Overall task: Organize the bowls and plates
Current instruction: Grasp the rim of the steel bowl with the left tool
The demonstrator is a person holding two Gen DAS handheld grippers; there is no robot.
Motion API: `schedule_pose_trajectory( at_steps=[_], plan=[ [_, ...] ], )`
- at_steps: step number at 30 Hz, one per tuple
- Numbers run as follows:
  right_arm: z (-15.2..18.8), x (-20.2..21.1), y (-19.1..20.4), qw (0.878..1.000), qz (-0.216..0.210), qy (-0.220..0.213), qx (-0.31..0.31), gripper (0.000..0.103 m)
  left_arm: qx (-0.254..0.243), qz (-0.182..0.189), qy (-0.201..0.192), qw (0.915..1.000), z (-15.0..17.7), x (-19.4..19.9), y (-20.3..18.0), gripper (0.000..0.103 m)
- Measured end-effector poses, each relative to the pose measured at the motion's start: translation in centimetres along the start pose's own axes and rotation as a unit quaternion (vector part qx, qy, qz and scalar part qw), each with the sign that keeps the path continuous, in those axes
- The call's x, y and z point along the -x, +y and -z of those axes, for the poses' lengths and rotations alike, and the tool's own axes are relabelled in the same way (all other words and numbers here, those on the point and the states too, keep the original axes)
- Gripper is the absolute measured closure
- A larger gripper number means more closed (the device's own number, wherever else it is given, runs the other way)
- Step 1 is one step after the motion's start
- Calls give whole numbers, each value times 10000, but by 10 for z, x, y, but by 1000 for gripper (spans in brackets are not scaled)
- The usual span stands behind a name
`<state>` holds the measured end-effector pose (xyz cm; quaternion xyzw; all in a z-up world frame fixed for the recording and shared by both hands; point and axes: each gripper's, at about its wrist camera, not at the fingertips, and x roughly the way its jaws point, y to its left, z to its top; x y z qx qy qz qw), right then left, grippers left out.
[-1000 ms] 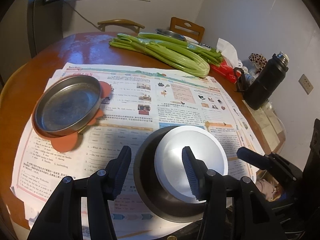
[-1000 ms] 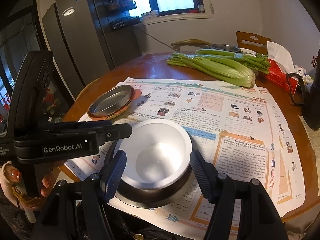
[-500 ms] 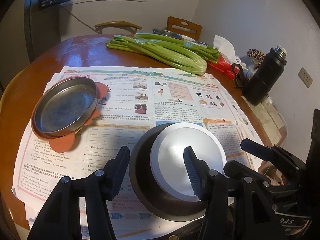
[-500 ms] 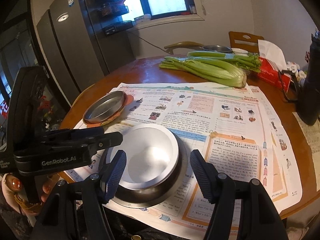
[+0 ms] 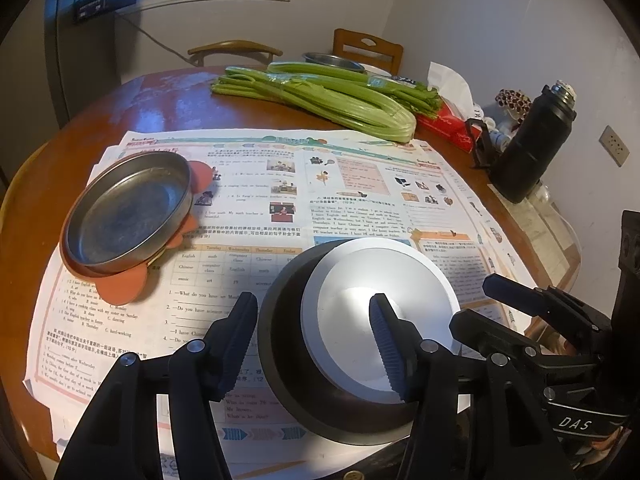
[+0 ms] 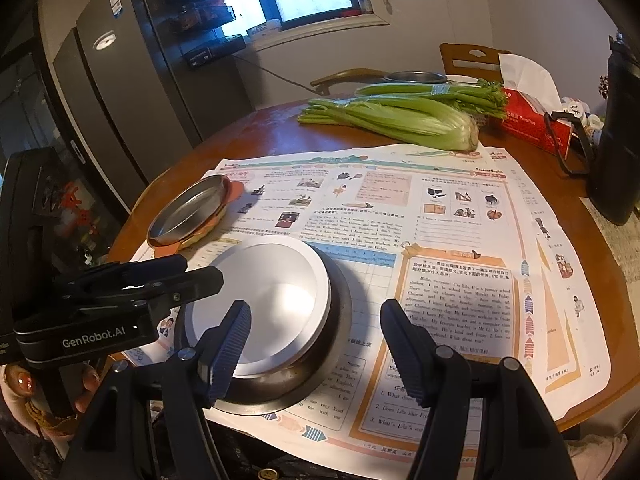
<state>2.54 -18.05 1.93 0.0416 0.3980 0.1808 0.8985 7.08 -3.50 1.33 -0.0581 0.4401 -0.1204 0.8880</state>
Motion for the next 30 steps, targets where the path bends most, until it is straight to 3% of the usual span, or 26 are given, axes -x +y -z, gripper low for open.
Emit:
schedule_pose_trajectory(
  at_steps=[15,30],
  plan=[
    [0,-1,-6,9999,31,10,-129,36,266,9,-87,9996,-2,6,18,41],
    [7,-16,-14,9990,-70,307,-301,36,413,295,252,9984,6,-15,20,38]
  ],
)
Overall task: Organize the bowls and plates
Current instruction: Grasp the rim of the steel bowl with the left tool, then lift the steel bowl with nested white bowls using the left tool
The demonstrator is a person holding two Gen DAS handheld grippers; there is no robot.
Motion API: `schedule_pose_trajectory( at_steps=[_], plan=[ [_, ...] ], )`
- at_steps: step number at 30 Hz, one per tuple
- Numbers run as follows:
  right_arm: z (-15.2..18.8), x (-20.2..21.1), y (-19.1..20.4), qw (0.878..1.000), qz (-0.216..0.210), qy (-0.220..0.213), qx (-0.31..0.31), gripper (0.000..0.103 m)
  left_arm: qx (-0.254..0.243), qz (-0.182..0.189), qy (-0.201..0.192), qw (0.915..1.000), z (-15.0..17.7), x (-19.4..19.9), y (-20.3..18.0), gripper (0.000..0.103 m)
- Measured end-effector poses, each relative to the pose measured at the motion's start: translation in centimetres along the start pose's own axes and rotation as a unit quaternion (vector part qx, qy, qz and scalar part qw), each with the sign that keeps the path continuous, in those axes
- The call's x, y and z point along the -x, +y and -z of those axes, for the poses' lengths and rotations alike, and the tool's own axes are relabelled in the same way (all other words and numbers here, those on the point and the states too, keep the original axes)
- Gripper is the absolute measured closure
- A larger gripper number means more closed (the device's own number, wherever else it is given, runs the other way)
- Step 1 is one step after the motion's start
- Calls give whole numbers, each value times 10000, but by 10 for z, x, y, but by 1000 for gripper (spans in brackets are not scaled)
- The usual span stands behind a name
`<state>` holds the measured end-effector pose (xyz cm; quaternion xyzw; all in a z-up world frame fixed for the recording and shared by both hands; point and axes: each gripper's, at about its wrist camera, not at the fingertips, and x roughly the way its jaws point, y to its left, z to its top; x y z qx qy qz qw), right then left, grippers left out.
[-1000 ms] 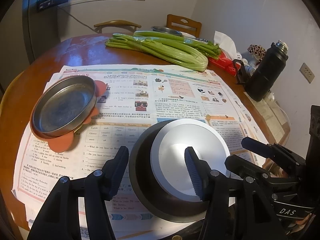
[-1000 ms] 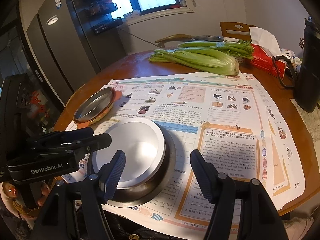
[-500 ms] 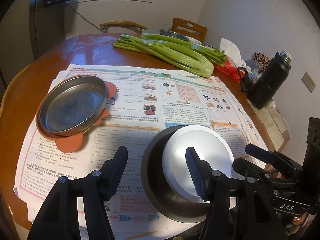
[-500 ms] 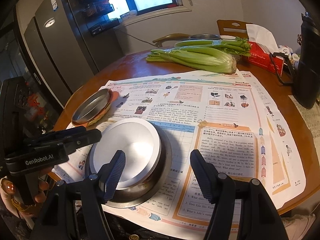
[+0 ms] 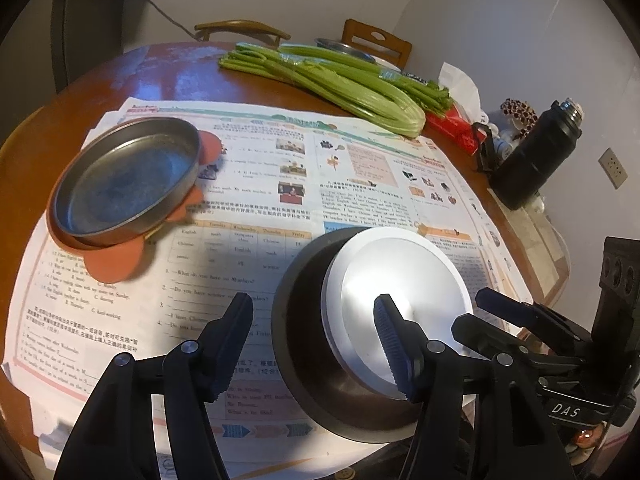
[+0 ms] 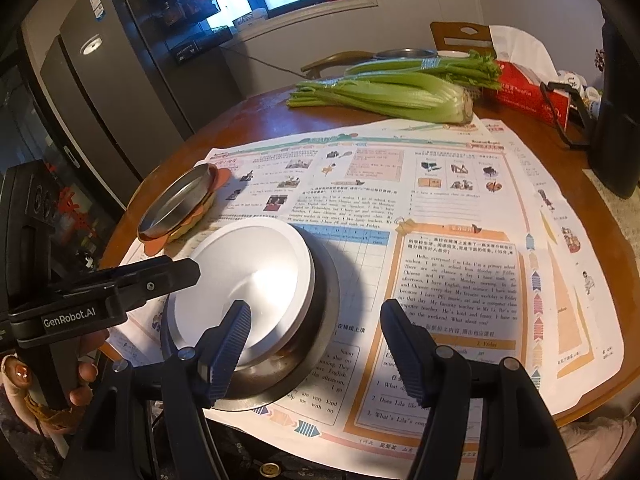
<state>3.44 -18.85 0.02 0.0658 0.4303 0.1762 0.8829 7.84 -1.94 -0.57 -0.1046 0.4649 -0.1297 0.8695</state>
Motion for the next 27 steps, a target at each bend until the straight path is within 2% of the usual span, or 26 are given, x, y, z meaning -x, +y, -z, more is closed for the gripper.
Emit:
schedule_pose_trajectory(
  at_steps=[14,27],
  plan=[
    [6,-10,5,9997,-191,159,3,36,-47,-35,211,9998,6,-20,-5,38],
    [12,-17,13,9990,-329,250,149,36,-73,-17,236,9997,10,-24,-3,38]
  ],
)
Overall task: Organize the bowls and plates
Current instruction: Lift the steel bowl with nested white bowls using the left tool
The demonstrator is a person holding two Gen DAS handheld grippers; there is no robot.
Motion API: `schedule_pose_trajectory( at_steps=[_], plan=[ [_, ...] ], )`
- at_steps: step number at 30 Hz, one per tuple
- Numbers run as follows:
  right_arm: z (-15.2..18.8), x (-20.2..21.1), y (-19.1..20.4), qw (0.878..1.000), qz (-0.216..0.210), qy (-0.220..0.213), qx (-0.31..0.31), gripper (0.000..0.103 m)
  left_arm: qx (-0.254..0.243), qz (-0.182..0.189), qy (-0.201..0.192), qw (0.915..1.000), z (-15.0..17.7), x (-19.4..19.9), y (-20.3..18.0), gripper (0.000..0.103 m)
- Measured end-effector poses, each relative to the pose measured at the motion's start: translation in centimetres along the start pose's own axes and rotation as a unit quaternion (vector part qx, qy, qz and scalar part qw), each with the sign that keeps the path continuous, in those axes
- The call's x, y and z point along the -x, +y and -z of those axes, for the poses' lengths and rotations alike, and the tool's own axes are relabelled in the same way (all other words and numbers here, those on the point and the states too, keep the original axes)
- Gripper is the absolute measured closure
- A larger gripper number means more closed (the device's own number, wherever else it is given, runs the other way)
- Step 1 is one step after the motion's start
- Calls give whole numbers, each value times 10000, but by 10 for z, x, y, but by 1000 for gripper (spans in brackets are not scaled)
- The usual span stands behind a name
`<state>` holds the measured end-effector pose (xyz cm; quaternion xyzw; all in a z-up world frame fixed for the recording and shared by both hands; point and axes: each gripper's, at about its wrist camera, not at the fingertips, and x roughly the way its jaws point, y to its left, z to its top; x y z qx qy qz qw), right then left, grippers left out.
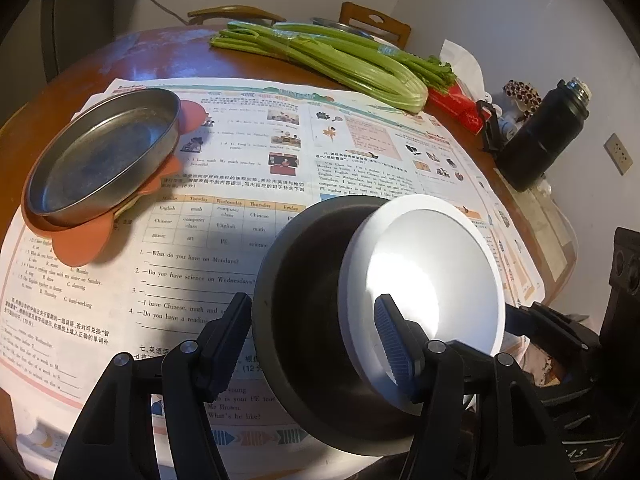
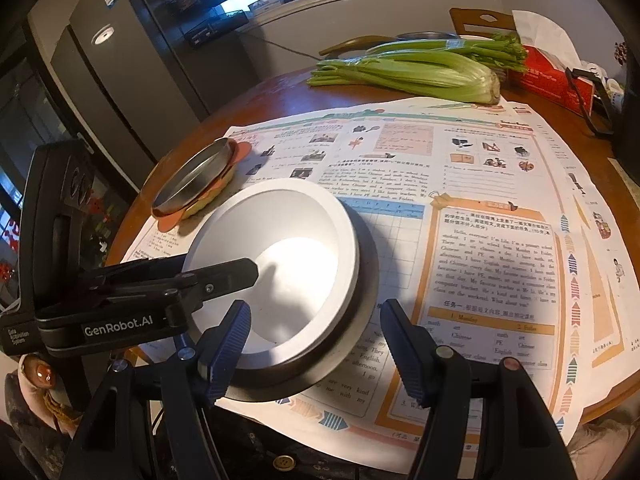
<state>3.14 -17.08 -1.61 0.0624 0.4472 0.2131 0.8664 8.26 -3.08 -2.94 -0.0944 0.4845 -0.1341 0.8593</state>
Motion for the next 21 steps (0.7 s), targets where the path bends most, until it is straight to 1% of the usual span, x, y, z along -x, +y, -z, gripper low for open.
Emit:
schedule_pose_trajectory(
  at_steps=[9,14,21],
  plan=[
    [5,-8,9,9997,-101,138,165,36,4,-67,48,10000,2,-4,3,37],
    [7,-10,11,9996,-116,160,205,36,-3,-38,40,10000,3,-5,2,37],
    [7,-10,10,9995,-194,146,183,34,-10,187,115,9998,5,-9,-2,38]
  ],
)
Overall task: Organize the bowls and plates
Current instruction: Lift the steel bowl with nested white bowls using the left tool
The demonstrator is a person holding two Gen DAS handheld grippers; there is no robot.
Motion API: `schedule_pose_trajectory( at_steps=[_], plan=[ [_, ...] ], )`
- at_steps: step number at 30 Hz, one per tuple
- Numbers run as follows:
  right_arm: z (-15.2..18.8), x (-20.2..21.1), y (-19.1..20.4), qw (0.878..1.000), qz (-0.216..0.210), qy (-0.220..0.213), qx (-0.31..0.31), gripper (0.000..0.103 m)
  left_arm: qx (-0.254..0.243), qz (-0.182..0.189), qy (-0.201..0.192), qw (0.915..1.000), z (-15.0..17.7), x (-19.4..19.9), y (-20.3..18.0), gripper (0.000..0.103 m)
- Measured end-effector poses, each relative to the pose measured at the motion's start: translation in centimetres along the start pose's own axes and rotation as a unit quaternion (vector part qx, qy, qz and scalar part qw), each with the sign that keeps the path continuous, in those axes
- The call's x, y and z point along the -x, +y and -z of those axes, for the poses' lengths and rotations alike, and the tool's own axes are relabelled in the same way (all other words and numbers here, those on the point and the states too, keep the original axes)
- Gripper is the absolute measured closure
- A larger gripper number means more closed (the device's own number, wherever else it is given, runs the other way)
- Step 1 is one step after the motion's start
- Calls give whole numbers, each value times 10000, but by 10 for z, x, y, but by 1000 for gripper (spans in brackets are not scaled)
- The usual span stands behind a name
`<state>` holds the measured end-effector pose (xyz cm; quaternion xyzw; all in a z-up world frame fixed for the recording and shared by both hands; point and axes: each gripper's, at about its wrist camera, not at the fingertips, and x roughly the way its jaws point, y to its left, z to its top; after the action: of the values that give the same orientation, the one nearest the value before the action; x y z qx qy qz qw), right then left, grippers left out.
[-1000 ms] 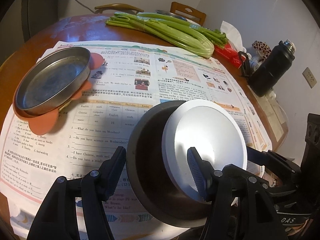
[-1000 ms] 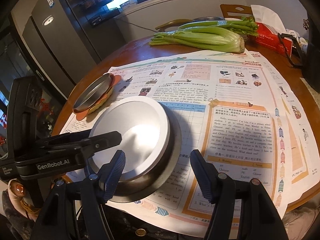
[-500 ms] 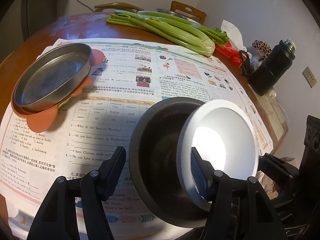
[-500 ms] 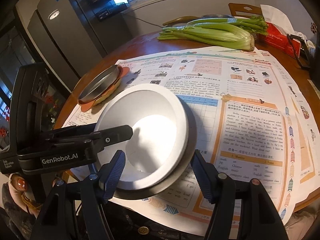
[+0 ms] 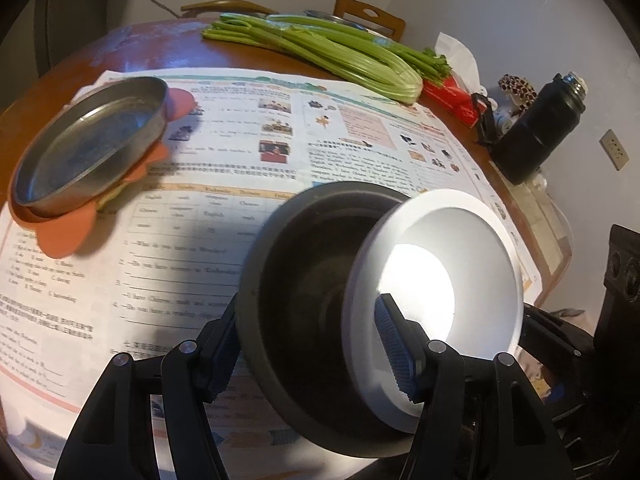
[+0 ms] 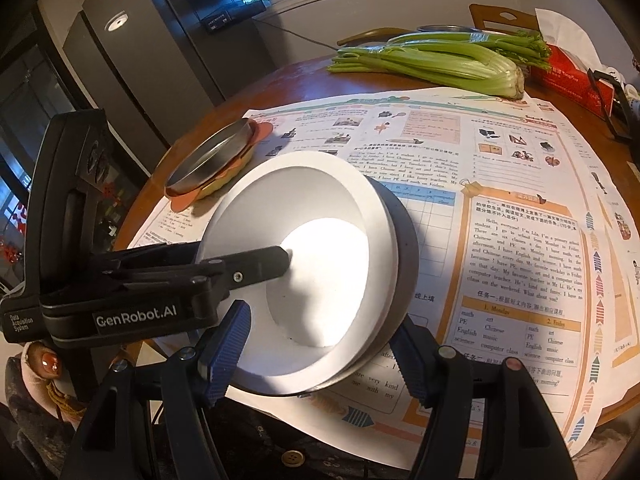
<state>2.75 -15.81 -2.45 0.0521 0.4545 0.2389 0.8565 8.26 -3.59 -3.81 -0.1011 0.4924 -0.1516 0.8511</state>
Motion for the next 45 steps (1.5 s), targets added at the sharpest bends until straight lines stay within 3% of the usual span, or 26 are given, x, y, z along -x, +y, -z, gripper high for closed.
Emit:
schedule_pose_trajectory(
  at_steps=[6,45],
  plan=[
    [0,-2,-2,10000,-37,1,-4,34,21,212,38,9998,0,-2,-2,42],
    [-1,4,12,9999,-89,-48,99,35,42,193,-148,9997,2,17,0,41]
  ],
)
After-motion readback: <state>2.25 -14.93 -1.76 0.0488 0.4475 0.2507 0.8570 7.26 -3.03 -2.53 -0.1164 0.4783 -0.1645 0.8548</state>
